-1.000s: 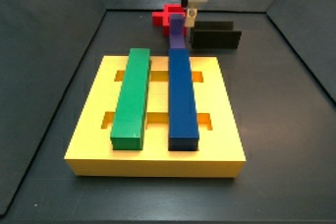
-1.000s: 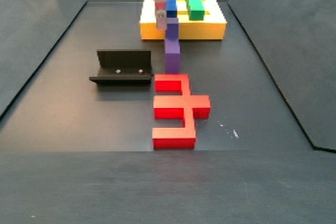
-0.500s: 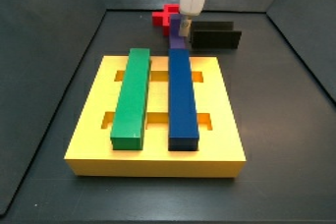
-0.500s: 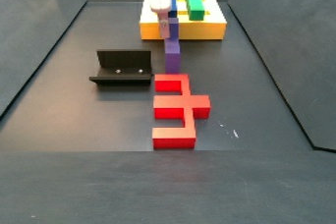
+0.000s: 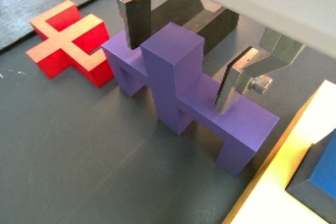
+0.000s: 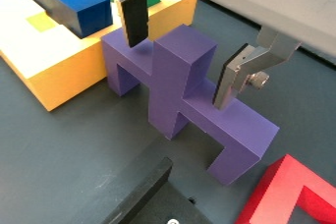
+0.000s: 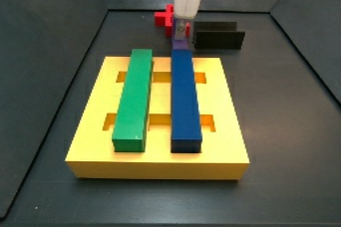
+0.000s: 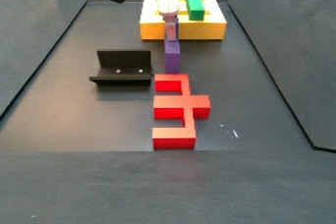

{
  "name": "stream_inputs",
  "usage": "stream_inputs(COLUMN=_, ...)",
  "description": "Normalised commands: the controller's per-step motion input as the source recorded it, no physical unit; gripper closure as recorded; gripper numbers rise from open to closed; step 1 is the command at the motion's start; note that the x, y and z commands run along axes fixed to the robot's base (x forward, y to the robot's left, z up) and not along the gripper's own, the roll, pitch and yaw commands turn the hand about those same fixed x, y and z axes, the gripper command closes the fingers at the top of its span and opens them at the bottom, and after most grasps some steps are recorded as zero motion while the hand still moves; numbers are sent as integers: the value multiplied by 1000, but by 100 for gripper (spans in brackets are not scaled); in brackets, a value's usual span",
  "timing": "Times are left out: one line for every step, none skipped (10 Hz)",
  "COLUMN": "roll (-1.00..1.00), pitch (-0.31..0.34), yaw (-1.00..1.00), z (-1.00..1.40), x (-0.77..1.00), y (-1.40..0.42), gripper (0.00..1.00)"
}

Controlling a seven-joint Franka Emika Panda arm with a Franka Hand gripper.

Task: Pick up the purple object. Move up. Move to above the board. Insert the purple object.
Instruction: Pick up the purple object.

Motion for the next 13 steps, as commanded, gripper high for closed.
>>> stream_inputs(roll=-103, pitch=-6, yaw=203, z=-57, x=100, y=94, gripper=0)
stream_inputs(roll=-90, pitch=-30, yaw=177, z=-40, x=0, y=46, gripper=0)
stream_inputs(roll=-40, pitch=0, yaw=0, z=0, x=0, y=0, gripper=0)
stream_inputs(roll=0, pitch=0, yaw=0, z=0, x=0, y=0, gripper=0)
stream_inputs(roll=0, pitch=0, yaw=0, z=0, x=0, y=0, gripper=100)
stream_inputs(roll=0, pitch=0, yaw=0, z=0, x=0, y=0, gripper=100)
stream_inputs(roll=0, pitch=0, yaw=0, z=0, x=0, y=0, gripper=100)
stream_inputs(roll=0, pitch=0, yaw=0, z=0, x=0, y=0, gripper=100)
stream_inputs(roll=0, pitch=0, yaw=0, z=0, x=0, y=0, gripper=100)
stream_inputs(roll=0, pitch=0, yaw=0, z=0, x=0, y=0, gripper=100)
stream_inputs(roll=0, pitch=0, yaw=0, z=0, x=0, y=0, gripper=100)
stream_inputs(roll=0, pitch=0, yaw=0, z=0, x=0, y=0, gripper=100)
stream_inputs(roll=0, pitch=0, yaw=0, z=0, x=0, y=0, gripper=100)
